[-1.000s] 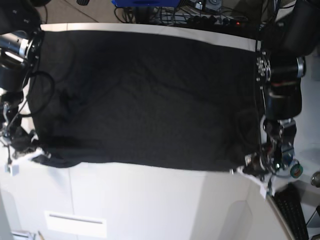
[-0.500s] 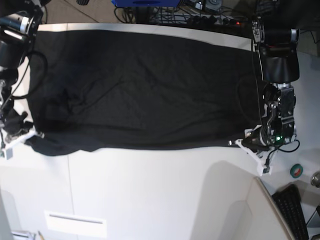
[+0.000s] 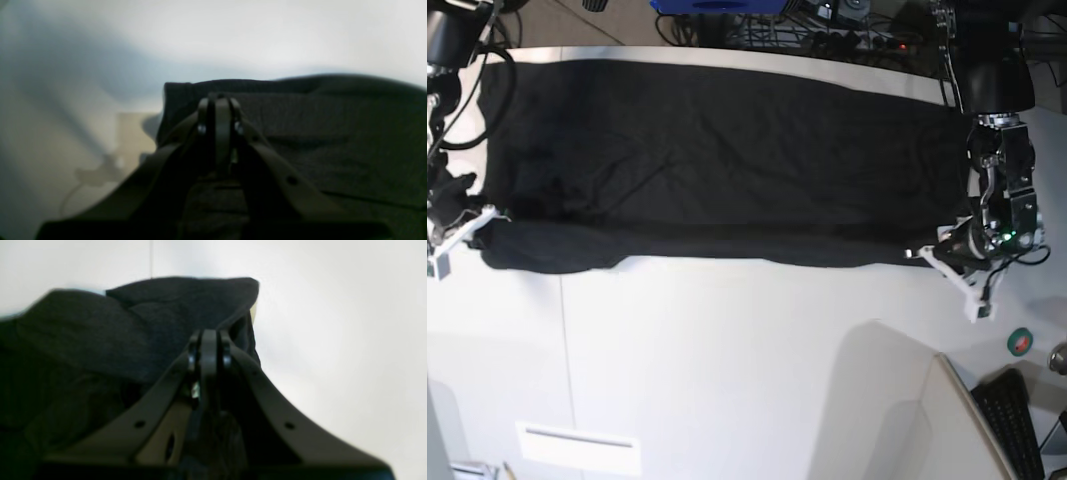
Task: Layout the t-shirt on the table in an organized manner, then fold the t-shirt properly
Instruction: 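Fold the shirt hem over toward the collar with both grippers, then release the folded hem and raise both grippers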
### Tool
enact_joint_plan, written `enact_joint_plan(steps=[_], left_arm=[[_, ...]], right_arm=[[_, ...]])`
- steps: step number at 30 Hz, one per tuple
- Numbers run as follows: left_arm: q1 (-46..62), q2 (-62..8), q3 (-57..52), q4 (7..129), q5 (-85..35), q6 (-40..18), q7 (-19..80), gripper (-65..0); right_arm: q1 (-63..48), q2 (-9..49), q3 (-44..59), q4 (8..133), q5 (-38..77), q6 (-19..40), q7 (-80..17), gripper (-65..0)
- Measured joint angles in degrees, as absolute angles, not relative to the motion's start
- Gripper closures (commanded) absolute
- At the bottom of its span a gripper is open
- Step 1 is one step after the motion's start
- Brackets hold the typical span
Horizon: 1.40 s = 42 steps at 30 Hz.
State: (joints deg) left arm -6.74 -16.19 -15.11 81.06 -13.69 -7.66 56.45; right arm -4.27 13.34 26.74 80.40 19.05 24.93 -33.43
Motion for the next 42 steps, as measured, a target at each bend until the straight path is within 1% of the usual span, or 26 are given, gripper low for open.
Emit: enact_joint_plan(steps=[3, 7, 10, 12, 15, 17, 19, 22, 29, 31, 37, 42], left_arm=[[-4.7, -16.9, -15.8, 82.7, -13.3, -7.3, 56.4, 0.0], [-0.3, -16.1, -15.7, 85.9, -13.7, -7.5, 56.8, 0.0], [2.0, -16.4, -15.9, 90.1, -13.6, -7.6, 56.8, 0.0], [3.5, -16.7, -16.1, 92.8, -13.5, -7.5, 56.6, 0.0], [5.8, -16.3, -16.0, 95.5, -13.6, -7.5, 61.2, 0.0], [7.4, -16.2, -16.0, 97.1, -13.7, -7.7, 61.4, 0.0], [8.3, -16.5, -16.1, 98.0, -13.7, -7.7, 61.1, 0.0], [9.3, -16.6, -16.1, 98.0, -13.7, -7.7, 61.1, 0.0], [9.4, -17.5, -16.0, 98.0, -13.7, -7.7, 62.3, 0.0], [9.4, -18.1, -16.1, 98.0, -13.5, -7.7, 64.3, 0.0], [11.6, -20.2, -16.0, 98.1, -13.5, -7.7, 64.8, 0.0], [11.3, -21.1, -15.6, 97.9, -13.5, -7.7, 64.4, 0.0]], right_arm=[[-6.8, 13.3, 26.9, 83.8, 19.1, 24.9, -35.1, 0.0], [-9.3, 12.8, 26.9, 86.9, 19.0, 24.9, -37.9, 0.0], [-11.8, 10.1, 31.1, 90.6, 19.3, 25.0, -38.9, 0.0], [-13.5, 9.5, 32.0, 91.7, 19.0, 25.0, -40.8, 0.0], [-16.2, 9.4, 32.0, 93.4, 19.1, 25.0, -42.6, 0.0], [-17.3, 8.5, 32.3, 93.5, 19.0, 24.9, -42.6, 0.0], [-18.2, 7.4, 32.3, 93.5, 19.3, 24.9, -42.3, 0.0], [-19.7, 7.4, 32.3, 93.7, 19.0, 24.9, -42.5, 0.0], [-23.8, 7.5, 32.3, 102.3, 19.6, 25.1, -42.2, 0.0], [-24.0, 7.6, 32.3, 100.9, 19.3, 25.1, -43.3, 0.0], [-23.7, 7.5, 32.3, 94.4, 18.9, 25.1, -43.2, 0.0], [-23.6, 7.5, 32.2, 93.3, 19.1, 25.1, -42.7, 0.0]])
